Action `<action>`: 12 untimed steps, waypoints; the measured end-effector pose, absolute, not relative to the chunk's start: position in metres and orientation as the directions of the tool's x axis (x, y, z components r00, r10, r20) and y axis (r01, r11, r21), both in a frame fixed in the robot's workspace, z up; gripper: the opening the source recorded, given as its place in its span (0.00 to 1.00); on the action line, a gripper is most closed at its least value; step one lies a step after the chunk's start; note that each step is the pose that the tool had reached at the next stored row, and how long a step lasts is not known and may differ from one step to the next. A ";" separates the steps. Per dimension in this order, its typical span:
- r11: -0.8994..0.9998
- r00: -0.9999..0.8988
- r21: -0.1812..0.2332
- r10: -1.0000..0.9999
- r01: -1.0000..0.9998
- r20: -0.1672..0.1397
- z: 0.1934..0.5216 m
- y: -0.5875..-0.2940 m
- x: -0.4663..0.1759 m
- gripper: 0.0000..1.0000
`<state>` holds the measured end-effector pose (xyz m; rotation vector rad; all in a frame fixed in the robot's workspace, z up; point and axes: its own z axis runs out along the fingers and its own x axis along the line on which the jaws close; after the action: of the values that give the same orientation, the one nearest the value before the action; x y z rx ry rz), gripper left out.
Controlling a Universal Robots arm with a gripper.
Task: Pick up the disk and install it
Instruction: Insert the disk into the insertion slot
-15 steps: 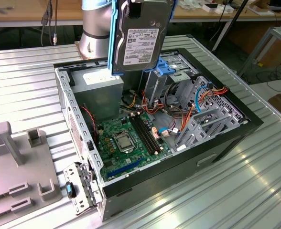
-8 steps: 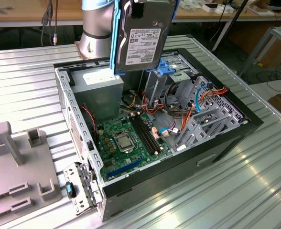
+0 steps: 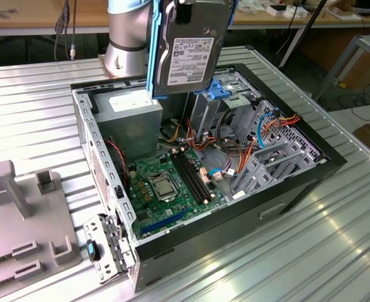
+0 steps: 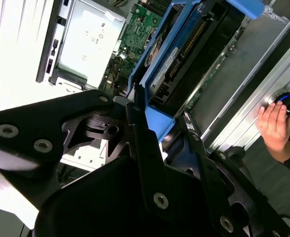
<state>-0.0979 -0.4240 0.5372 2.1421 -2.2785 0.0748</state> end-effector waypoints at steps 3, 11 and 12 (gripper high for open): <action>0.061 -0.062 -0.026 -0.997 -0.998 0.042 0.537 -0.424 -0.097 0.37; 0.061 -0.062 -0.026 -0.997 -0.998 0.042 0.537 -0.424 -0.092 0.37; 0.061 -0.062 -0.026 -0.997 -0.998 0.042 0.537 -0.424 -0.092 0.37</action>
<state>-0.0918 -0.4240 0.5370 2.1421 -2.2785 0.0748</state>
